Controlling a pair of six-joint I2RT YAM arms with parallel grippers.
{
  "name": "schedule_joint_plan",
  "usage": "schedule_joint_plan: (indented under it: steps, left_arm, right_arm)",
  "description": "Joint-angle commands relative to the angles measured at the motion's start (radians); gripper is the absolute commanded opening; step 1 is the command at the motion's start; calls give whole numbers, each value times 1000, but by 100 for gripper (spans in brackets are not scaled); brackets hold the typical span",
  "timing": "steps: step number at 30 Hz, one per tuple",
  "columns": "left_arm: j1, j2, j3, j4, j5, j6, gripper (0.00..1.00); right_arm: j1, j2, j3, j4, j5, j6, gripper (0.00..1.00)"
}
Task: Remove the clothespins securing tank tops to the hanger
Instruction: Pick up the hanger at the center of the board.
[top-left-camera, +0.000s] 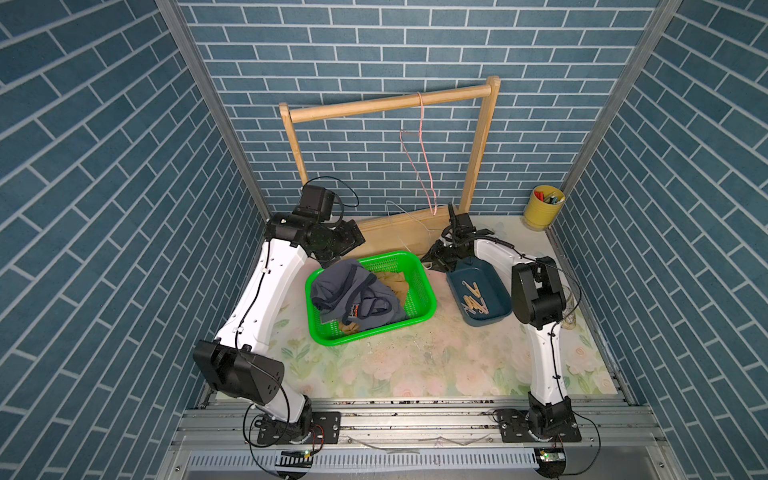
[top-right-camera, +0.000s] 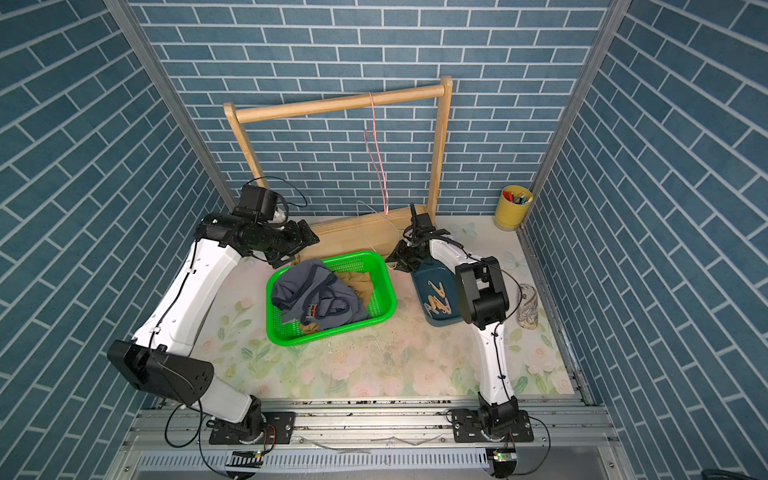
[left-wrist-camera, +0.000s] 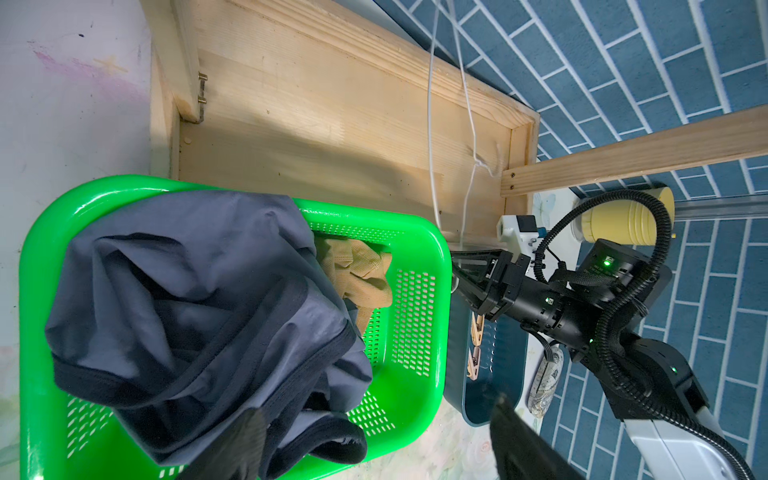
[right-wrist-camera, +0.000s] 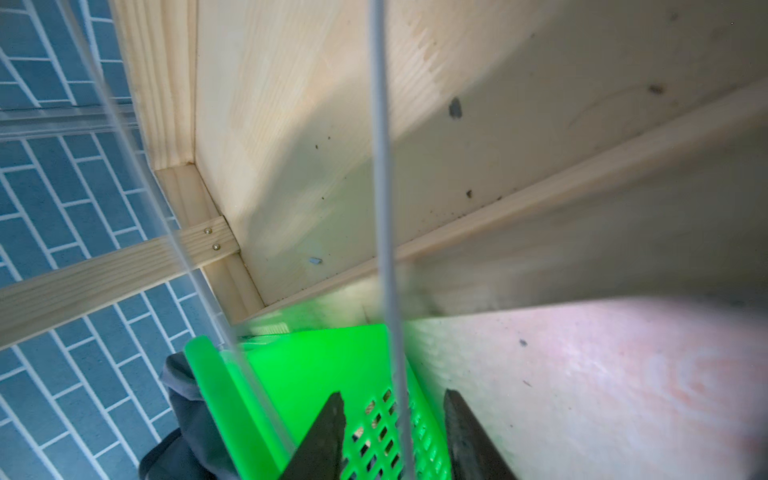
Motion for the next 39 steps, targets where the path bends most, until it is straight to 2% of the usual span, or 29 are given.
schedule_joint_plan:
  steps: [1,8,13,15,18,19,27,34,39]
  left_arm:
    - [-4,-34,-25,1,0,1,87]
    - [-4,-40,-36,-5,14,2,87]
    - [-4,-36,-21,-26,15,14,87]
    - [-4,-38,-24,-24,17,10,87]
    - [-3,-42,-29,-20,21,7,87]
    - [-3,-42,-29,-18,22,6,86]
    - [-4,-47,-32,5,24,2,86]
    - [-4,-48,-8,6,20,19,86]
    - [-4,-64,-46,40,29,8,86]
  right_arm:
    - [7,-94,-25,-62,37,-29,44]
    - [9,-87,-121,92,21,13,44]
    - [8,-70,-121,164,15,34,39]
    - [8,-67,-124,177,19,36,30]
    - [8,-88,-147,188,35,37,5]
    - [9,-103,-160,190,40,34,0]
    - [10,-270,-233,93,130,-33,0]
    - [10,-448,-243,-158,249,-137,0]
    - [10,-593,-327,-268,333,-174,0]
